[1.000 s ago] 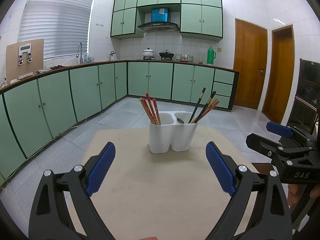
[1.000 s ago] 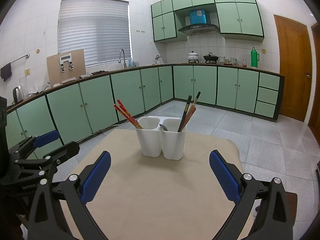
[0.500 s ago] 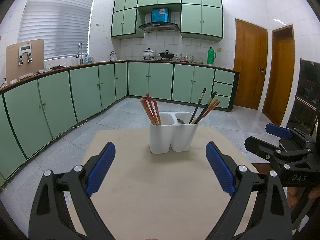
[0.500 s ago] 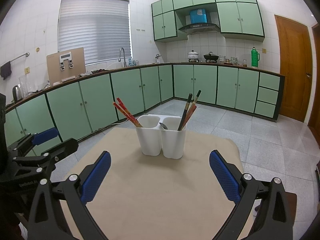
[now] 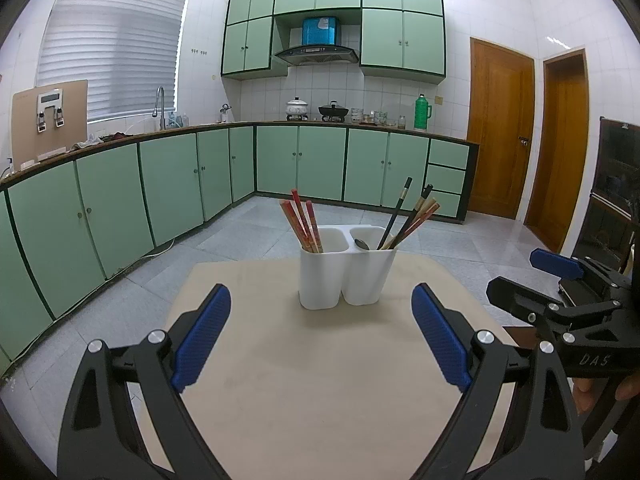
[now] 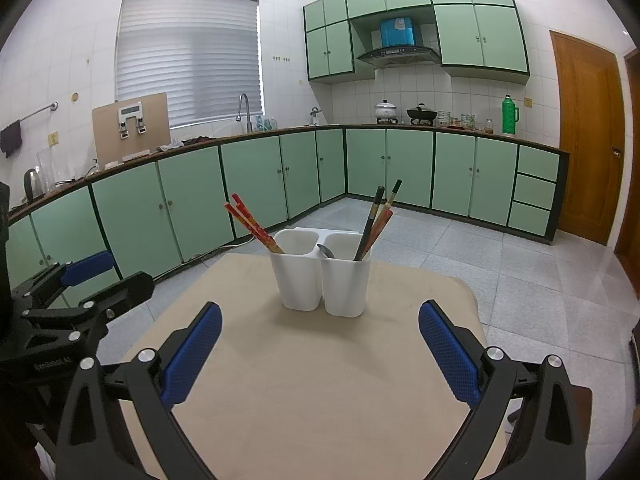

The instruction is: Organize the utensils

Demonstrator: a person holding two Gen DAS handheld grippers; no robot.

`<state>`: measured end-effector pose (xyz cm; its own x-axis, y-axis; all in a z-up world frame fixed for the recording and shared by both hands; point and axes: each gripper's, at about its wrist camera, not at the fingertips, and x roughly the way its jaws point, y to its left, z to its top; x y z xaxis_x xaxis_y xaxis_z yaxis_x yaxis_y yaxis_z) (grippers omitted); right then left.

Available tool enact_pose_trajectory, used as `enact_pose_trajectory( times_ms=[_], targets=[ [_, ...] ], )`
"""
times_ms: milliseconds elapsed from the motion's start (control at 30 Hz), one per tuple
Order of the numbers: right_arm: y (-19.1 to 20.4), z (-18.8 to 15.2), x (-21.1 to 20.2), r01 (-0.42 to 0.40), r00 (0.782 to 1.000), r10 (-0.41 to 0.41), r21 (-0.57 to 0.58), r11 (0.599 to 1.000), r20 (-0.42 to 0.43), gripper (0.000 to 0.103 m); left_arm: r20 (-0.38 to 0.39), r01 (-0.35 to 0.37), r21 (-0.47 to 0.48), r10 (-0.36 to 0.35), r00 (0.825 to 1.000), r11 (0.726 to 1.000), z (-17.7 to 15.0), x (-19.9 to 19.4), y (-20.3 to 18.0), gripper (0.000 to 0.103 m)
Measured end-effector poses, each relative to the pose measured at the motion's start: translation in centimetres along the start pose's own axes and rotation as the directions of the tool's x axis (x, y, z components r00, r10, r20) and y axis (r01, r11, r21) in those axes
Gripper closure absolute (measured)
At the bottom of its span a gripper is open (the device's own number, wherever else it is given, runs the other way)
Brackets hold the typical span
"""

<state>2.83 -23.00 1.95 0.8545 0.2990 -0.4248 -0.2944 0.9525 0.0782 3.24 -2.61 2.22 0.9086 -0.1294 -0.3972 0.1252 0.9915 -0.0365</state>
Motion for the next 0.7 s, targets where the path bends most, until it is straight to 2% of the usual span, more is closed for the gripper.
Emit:
enact_pose_trajectory(
  times_ms=[700],
  targets=[
    [-0.16, -0.34, 0.36, -0.002, 1.000, 0.002, 0.002, 1.000, -0.013, 0.006, -0.015, -0.003, -0.001, 0.003, 1.000, 1.000, 0.17, 0.30, -0.02, 0.014]
  ],
)
